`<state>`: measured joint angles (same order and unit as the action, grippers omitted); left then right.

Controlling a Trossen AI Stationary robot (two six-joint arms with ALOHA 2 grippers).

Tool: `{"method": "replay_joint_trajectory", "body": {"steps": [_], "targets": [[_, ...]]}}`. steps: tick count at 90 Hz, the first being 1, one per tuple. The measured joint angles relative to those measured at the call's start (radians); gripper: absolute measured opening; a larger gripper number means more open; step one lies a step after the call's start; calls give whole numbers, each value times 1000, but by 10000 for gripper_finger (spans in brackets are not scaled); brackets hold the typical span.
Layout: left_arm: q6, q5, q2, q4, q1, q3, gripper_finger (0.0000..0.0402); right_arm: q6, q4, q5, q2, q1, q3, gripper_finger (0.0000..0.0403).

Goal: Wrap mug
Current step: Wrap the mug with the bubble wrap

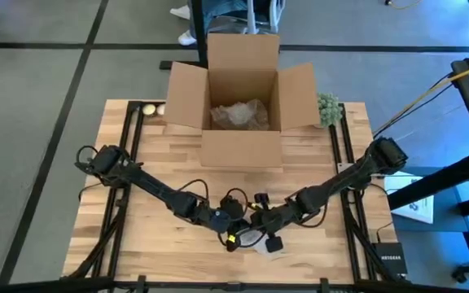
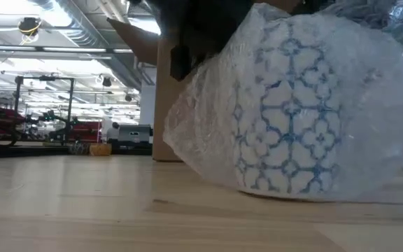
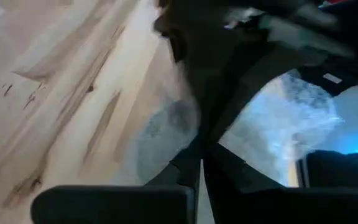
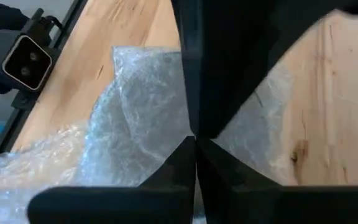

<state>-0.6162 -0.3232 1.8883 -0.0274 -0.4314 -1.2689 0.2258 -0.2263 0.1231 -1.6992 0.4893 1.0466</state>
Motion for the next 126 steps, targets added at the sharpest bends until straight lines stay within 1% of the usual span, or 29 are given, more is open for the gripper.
{"method": "replay_joint_trajectory", "body": {"steps": [16,43,58,83,92,100,126], "targets": [[-49,-16,-36,184,-30,-40,0,-18,-1,38,-5,1,-5,1],[-112,-26,-51,328,-89,-71,0,-45,24,51,-7,1,-6,1],[-181,-64,-51,425,-100,-70,0,-48,36,53,-7,1,-6,1],[-214,-119,-48,372,-98,8,0,-48,36,57,-7,1,-6,1],[-208,-166,-46,328,-91,32,0,-48,37,57,-7,1,-6,1],[-171,-190,-46,276,-90,33,0,-48,37,57,-7,1,-6,1],[17,-184,-46,65,-86,32,0,-52,40,56,-7,2,-6,1]]}}
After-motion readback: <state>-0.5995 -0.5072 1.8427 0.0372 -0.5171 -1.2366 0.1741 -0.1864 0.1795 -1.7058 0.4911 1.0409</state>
